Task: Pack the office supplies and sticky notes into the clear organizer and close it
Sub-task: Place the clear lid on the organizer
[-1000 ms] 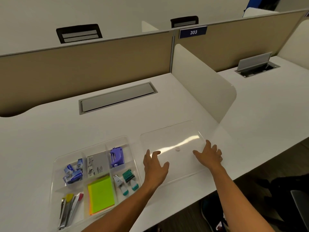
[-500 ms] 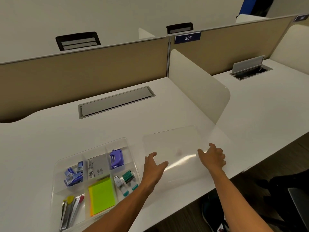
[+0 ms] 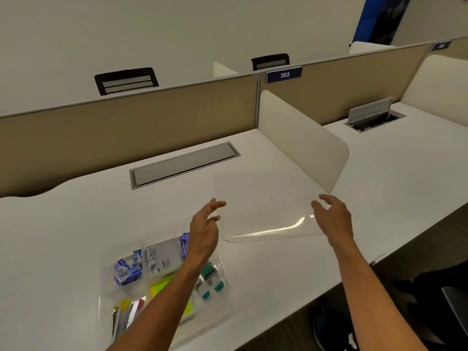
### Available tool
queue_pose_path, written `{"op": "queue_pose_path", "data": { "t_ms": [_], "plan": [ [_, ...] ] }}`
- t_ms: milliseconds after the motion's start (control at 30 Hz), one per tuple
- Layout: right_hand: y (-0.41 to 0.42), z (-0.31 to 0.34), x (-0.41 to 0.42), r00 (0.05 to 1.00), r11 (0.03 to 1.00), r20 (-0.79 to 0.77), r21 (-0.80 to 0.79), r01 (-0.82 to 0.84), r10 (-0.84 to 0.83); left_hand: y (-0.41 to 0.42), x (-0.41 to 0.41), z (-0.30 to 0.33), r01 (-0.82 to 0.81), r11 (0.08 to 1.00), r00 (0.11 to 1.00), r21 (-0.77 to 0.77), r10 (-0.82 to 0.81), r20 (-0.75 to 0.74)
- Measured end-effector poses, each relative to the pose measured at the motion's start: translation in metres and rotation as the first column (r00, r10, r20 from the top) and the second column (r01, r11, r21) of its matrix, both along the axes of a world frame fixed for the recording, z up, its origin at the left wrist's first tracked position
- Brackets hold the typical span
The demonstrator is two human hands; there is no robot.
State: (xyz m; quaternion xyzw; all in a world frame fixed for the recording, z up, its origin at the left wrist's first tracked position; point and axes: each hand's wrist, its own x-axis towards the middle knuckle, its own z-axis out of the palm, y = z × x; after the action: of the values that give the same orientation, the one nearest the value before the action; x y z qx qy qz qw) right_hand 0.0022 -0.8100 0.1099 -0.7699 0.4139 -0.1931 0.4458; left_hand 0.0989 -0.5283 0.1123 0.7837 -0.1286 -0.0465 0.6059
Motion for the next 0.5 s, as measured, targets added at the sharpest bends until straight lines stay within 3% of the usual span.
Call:
{"op": "queue_pose_path", "data": {
  "t_ms": [100, 233, 400, 500],
  "plan": [
    [0.018, 0.024, 0.004, 0.997, 0.998, 0.07, 0.038, -0.047, 0.044, 0.029, 0.009, 0.017, 0.027, 0.997, 0.984, 0.069, -0.038, 0.177],
    [0.053, 0.052, 0.016, 0.977, 0.985, 0.151, 0.064, -0.16, 0.149, 0.072, 0.013, 0.032, -0.045, 0.988, 0.874, 0.15, -0.034, 0.484],
    [0.102, 0.092, 0.024, 0.906, 0.958, 0.362, 0.096, -0.27, 0.22, 0.129, 0.012, 0.055, -0.176, 0.984, 0.824, 0.0, 0.147, 0.546],
    [0.131, 0.123, 0.027, 0.78, 0.929, 0.6, 0.158, -0.334, 0.178, 0.156, 0.008, 0.071, -0.196, 0.977, 0.824, -0.078, 0.208, 0.527]
  ]
}}
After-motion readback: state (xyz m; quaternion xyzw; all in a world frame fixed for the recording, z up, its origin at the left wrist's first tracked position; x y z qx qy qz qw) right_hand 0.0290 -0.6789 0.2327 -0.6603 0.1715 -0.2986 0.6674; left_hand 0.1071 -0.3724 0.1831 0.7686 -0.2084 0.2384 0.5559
